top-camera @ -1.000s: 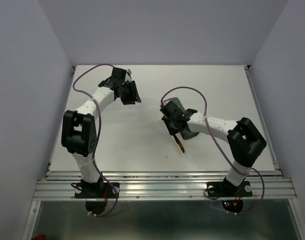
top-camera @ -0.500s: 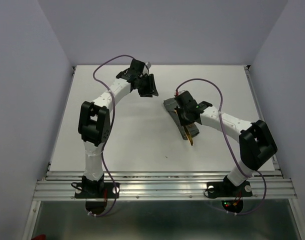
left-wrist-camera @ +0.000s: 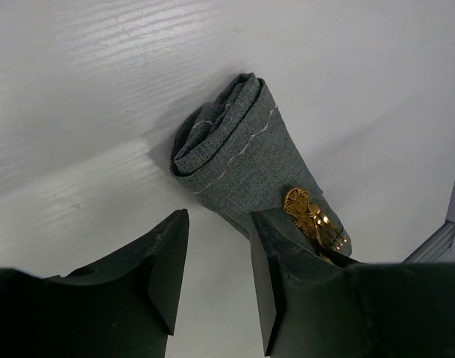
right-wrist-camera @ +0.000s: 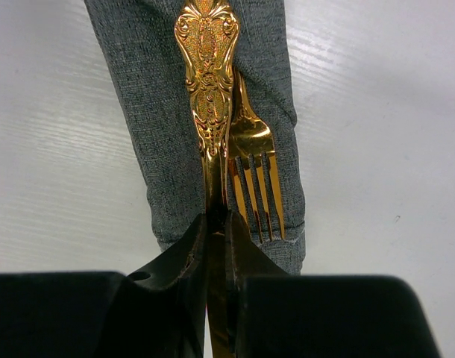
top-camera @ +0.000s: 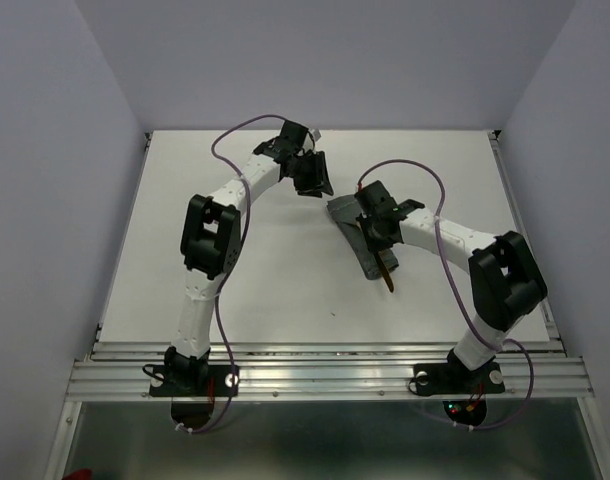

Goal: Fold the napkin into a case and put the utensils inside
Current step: Stuff the knife into the folded napkin.

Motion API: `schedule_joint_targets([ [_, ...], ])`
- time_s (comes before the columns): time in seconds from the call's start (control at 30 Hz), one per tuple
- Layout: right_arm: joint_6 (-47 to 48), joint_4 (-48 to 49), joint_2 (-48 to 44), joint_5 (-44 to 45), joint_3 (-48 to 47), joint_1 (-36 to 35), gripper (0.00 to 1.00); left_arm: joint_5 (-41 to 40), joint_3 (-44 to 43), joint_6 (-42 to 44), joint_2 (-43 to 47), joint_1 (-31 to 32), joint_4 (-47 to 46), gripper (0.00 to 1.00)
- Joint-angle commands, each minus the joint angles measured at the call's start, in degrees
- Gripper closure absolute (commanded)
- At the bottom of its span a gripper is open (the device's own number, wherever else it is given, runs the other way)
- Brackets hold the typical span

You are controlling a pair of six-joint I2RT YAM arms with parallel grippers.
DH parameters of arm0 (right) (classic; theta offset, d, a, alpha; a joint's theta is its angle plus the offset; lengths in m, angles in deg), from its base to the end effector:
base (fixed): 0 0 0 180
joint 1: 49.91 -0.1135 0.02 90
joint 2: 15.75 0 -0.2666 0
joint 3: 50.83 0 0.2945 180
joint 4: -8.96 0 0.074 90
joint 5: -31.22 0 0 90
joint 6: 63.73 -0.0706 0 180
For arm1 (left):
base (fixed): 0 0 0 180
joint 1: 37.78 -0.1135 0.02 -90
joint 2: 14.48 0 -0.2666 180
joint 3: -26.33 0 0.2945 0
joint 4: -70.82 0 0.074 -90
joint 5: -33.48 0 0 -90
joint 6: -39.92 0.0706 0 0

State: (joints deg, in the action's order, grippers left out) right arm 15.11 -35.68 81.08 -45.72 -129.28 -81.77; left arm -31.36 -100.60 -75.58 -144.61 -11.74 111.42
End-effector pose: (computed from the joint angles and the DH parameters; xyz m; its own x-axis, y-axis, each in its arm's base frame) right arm 0.3447 0.1955 0.1581 -0.8253 -0.2909 -0.4841 -0.2725 0.9559 -0.1098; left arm 0.5128 -0.2840 0.2055 -0.8511 -0.0179 -0.5248 0.3398 0.7432 -0.5763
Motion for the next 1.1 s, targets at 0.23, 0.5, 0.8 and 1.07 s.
schedule_joint_targets([
  [0.23,1.1,-1.5,0.2,-3.0,-0.4,0.1,0.99,2.4,-2.6,-0.3,-2.6,0.1,-0.5,0.51],
  [0.5,0.3,-2.6,-0.7,-4.2,0.7,0.1,0.99,3.1,-3.3,-1.2,-4.9,0.1,-1.6,0.51],
  [0.8,-0.5,-3.2,-1.8,-4.0,3.0,0.1,0.99,3.7,-2.2,-1.1,-4.6,0.1,-2.8,0.51],
  [1.07,-0.1,-3.2,-0.3,-3.3,1.5,0.1,0.99,4.0,-2.4,-1.0,-5.1,0.2,-2.8,0.51],
])
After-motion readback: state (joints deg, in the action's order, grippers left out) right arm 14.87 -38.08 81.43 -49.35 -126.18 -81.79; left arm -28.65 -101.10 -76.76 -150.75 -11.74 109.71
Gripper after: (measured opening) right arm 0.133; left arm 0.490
